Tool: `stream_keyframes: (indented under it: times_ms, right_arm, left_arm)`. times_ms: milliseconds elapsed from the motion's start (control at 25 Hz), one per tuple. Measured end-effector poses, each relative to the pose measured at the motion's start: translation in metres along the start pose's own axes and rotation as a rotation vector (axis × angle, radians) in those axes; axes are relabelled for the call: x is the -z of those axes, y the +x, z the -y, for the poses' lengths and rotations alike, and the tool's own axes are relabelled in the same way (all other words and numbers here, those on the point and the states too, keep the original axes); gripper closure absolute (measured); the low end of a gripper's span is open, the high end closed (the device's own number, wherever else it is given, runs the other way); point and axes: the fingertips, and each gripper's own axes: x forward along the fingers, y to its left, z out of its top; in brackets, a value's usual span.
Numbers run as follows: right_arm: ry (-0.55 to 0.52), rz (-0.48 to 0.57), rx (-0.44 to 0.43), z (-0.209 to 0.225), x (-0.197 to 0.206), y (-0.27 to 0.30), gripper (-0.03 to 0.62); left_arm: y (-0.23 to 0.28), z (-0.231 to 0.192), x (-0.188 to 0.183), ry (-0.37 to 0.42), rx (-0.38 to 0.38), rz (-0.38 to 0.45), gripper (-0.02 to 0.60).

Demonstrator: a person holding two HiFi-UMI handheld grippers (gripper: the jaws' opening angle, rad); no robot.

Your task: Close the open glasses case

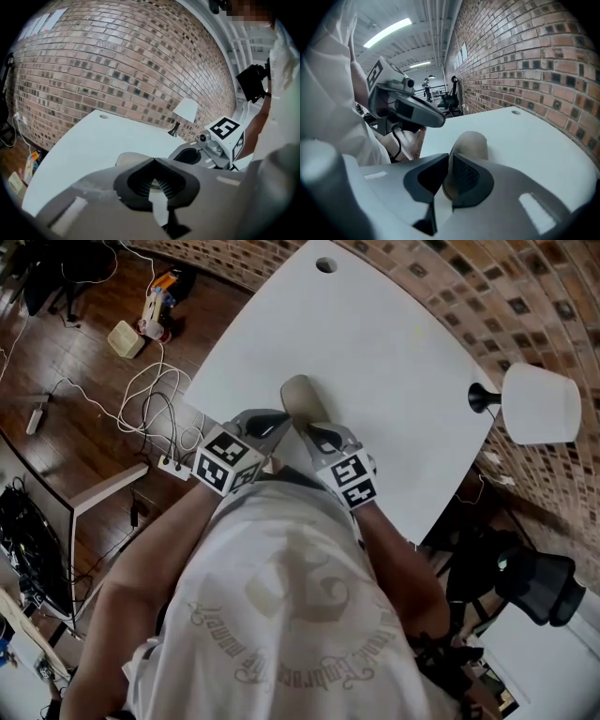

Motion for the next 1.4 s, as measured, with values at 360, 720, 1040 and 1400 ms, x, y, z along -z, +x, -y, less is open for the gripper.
stream_keyframes:
  times_ms: [360, 720, 1040, 1400]
  right_arm:
    - [0.043, 0.016, -0.046, -0.008, 0.002, 0.01, 0.586]
    - [0.001, -0.04, -0.067, -0.017, 0.012, 0.015, 0.586]
    - [0.072, -0.014, -0.062, -0.019, 0.006, 0.017, 0.586]
    - [0.191, 0.088, -0.009, 0.001, -0.002, -0.002, 0.586]
  left_arm:
    - [0.034, 0.01, -0.001, 0.057, 0.052, -0.073, 0.577]
    - [0.021, 0.011, 0.002, 0.044, 0.015, -0.057, 0.578]
    - [-0.018, 0.014, 0.009, 0.044, -0.025, -0.014, 0.577]
    - [-0.056, 0.034, 0.022, 0.065, -0.053, 0.024, 0.577]
